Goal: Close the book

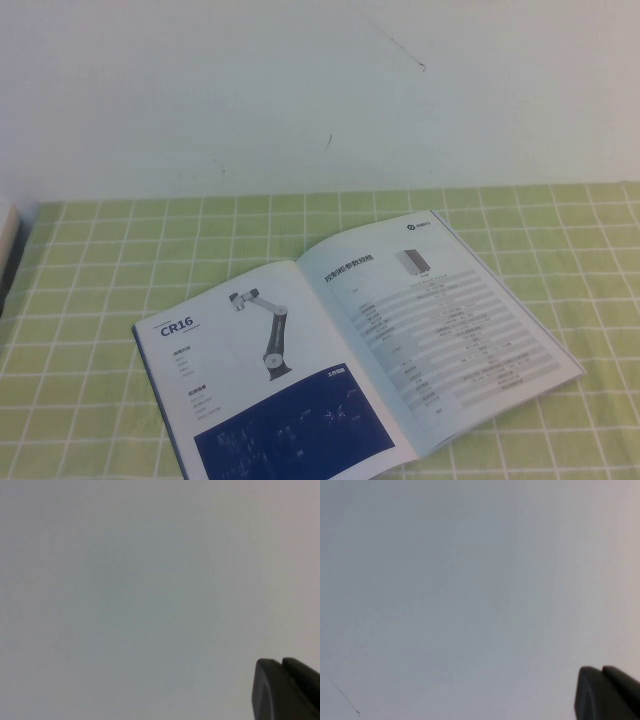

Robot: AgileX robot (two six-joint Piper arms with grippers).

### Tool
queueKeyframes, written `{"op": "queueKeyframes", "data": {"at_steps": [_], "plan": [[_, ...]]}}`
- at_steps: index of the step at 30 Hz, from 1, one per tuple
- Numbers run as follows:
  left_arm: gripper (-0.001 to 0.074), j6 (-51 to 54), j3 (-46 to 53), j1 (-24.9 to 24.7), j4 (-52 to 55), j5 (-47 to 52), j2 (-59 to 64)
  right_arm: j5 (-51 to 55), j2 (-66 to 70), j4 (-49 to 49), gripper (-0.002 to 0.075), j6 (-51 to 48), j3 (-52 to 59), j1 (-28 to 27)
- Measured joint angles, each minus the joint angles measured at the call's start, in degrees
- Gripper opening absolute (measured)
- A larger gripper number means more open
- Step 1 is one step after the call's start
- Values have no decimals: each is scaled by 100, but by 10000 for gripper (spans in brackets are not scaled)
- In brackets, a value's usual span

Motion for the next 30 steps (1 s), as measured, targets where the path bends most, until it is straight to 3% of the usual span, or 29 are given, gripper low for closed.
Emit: {"op": "queueKeyframes", "data": {"at_steps": [3,9,14,18,25,30], "plan": [[-3,0,-13,0,-478,424,-4,395,-5,51,-3,-96,-80,0],[-3,0,-1159,0,-1188,3198,249,3389,280,63,-3,-390,-1562,0],[-3,0,-2283,0,-1362,4835,1464,5174,1718,323,-3,-476,-2920,0],[-3,172,-3070,0,-1706,5998,2873,6379,3285,1044,-3,-1301,-3970,0],[-3,1673,-3478,0,-3211,6679,5046,6642,5987,2773,-3,-3406,-4987,0],[-3,2621,-3490,0,-4112,6701,6234,6268,7500,3390,-3,-4161,-5235,508]]}}
